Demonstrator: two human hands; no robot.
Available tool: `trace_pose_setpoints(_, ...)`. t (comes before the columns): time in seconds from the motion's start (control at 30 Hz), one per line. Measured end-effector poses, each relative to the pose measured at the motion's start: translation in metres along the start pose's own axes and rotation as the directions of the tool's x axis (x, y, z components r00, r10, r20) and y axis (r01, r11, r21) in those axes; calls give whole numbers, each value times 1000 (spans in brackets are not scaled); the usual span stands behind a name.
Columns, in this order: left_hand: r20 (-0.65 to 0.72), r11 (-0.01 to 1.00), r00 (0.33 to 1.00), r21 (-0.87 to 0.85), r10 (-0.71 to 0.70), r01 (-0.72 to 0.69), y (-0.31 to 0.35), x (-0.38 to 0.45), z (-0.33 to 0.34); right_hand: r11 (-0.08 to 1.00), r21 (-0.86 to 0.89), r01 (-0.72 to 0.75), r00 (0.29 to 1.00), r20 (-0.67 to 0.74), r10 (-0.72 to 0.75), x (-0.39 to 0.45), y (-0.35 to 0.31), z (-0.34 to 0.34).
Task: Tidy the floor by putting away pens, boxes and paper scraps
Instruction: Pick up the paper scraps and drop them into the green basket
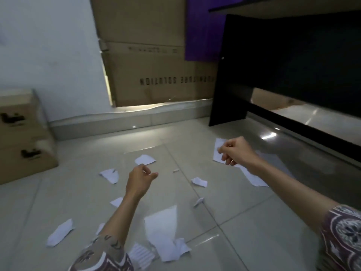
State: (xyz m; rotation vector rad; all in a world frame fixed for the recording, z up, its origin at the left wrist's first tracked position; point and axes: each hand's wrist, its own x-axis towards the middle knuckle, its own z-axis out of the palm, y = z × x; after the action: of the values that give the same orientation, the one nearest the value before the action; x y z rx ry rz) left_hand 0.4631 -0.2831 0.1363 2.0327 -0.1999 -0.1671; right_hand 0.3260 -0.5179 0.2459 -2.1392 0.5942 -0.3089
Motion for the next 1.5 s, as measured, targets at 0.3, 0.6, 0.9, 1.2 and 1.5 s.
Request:
trace_pose_setpoints(0.3, -63, 958, 992, 257, -113, 125, -77, -29, -108, 985, -71, 157, 944, 303, -128, 11, -23, 122)
trace_pose_setpoints(0.6, 177, 893, 966, 439, -188, 93, -135, -87, -90, 925, -225, 305, 794, 596, -117, -10, 8, 218)
trace_pose_setpoints(0.9, 335, 884, 938, 461, -94, -76, -145, -89, -32, 802, -482, 352, 737, 671, 79, -25, 86, 231)
trace_pose_setpoints(1.2, 588, 649, 792, 541, 162, -535, -135, -66, 24, 768, -528, 362, 735, 669, 113, -41, 137, 226)
trace_pose_setpoints(1.5, 713, 432, 686, 578, 146, -693, -130, -61, 55, 902, -400, 163, 778, 615, 133, -46, 149, 214)
